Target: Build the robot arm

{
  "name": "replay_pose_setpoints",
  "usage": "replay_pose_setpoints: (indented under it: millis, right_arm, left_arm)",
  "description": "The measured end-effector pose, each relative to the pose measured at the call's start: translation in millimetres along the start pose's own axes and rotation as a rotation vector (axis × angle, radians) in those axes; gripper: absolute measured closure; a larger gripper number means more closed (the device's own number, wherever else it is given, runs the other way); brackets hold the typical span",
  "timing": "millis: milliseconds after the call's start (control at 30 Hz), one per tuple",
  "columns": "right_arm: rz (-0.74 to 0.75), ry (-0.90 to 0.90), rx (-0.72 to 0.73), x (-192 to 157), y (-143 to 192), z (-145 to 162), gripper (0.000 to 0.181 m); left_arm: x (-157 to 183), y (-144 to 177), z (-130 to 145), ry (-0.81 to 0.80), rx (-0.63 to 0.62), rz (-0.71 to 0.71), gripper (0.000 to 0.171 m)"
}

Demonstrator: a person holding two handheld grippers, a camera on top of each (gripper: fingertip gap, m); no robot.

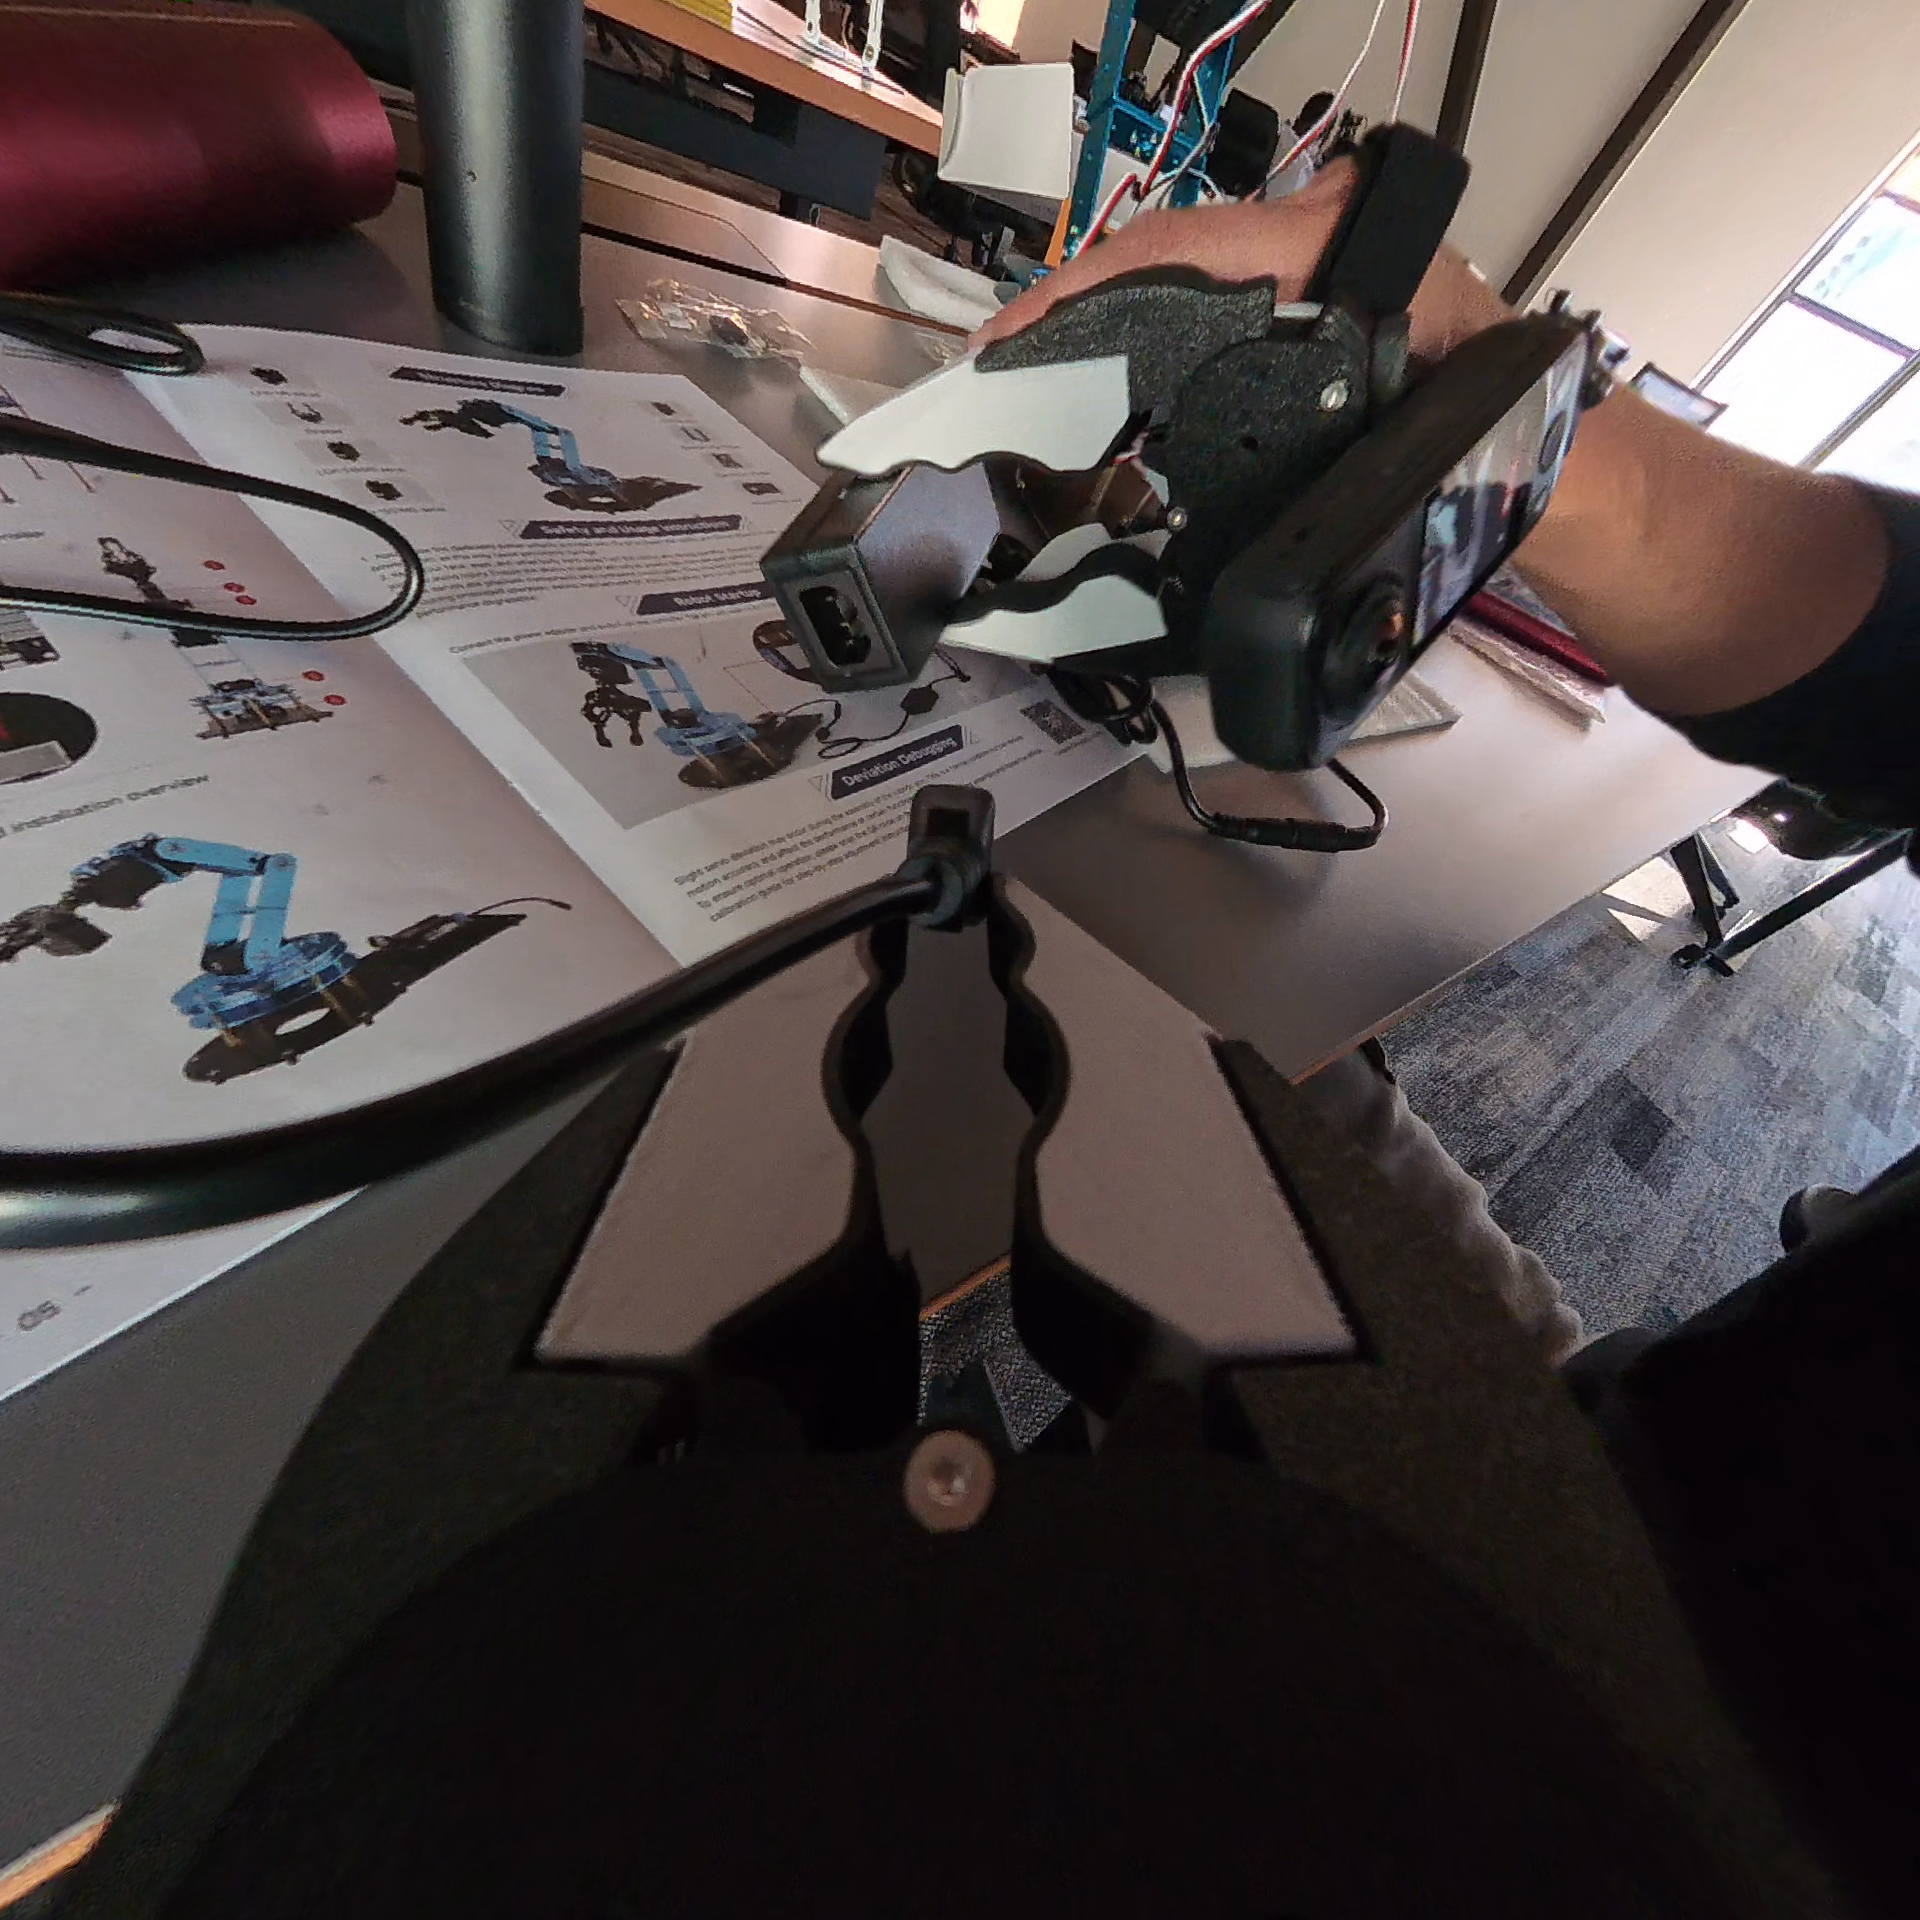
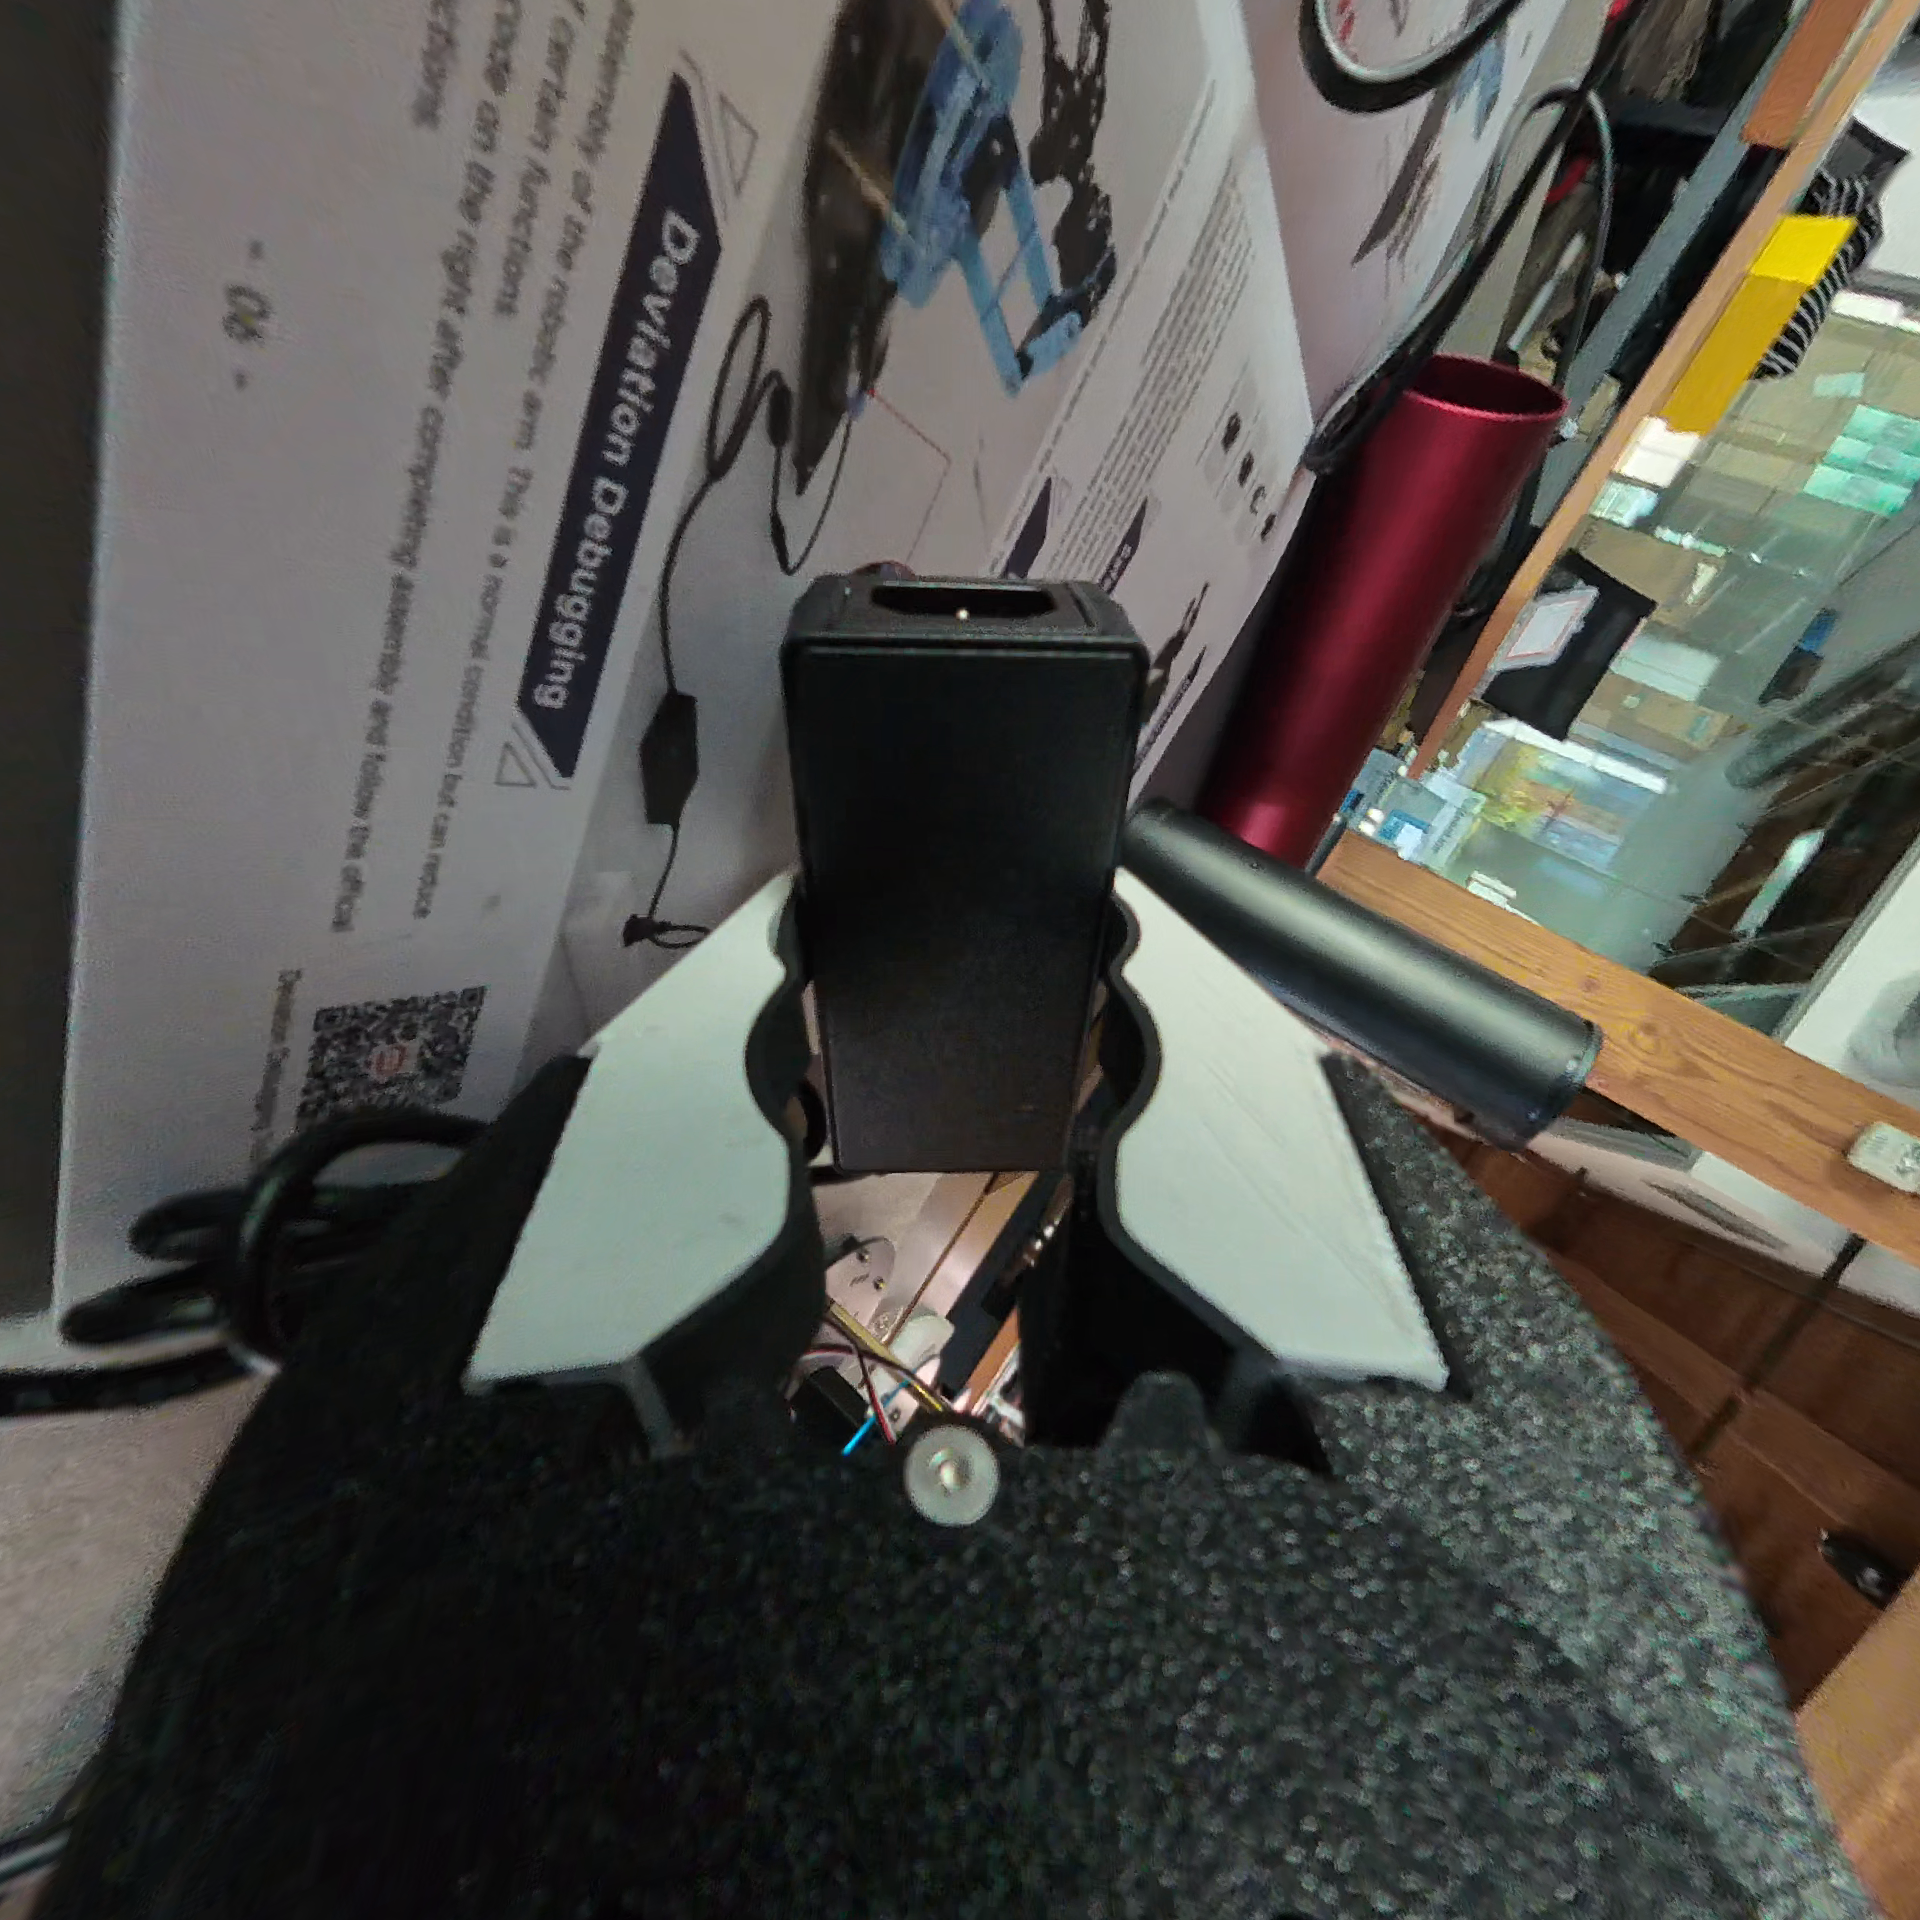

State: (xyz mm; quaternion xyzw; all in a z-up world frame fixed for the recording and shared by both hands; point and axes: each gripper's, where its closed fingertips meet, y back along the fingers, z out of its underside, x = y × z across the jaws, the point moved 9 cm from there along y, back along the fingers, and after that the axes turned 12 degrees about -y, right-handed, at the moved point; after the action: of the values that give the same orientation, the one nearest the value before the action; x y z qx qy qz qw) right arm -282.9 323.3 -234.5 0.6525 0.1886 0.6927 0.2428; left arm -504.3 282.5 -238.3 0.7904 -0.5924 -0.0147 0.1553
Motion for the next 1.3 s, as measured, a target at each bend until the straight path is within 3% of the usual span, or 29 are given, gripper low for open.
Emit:
replay_pose_setpoints:
  millis: [300, 467, 633, 700, 800, 967, 1167, 1300]
  right_arm:
    - [-0.243, -0.095, 0.123, -2, 29, 7, 0.132]
    - [-0.593, -0.189, 0.200, 5, 45, 12, 0.134]
    - [-0.950, -0.450, 0.368, 78, 6, 18, 0.139]
    - [-1.052, -0.441, 0.265, 87, -27, 22, 0.142]
    - [-1.209, -0.412, 0.272, 81, -43, 12, 0.150]
    - [-1.196, -0.309, 0.264, 67, -40, 3, 0.155]
    - [-1.065, -0.289, 0.263, 63, -26, 4, 0.155]
    - [-1.150, -0.311, 0.230, 64, -31, 12, 0.138]
  left_arm:
    - [0, 0, -2, -0.025, 0.009, 0.010, 0.158]
    - [-1, -2, 1, 0.012, 0.007, 0.041, 0.158]
    - [3, -1, 1, 0.055, 0.027, 0.104, 0.158]
    - [4, -1, 1, 0.064, 0.032, 0.120, 0.158]
    - [4, -1, -1, 0.063, 0.033, 0.127, 0.158]
    - [3, -4, -1, 0.060, 0.030, 0.138, 0.158]
    - [6, -10, 1, 0.061, 0.015, 0.165, 0.158]
    - [9, -12, 0, 0.055, 0.011, 0.176, 0.158]
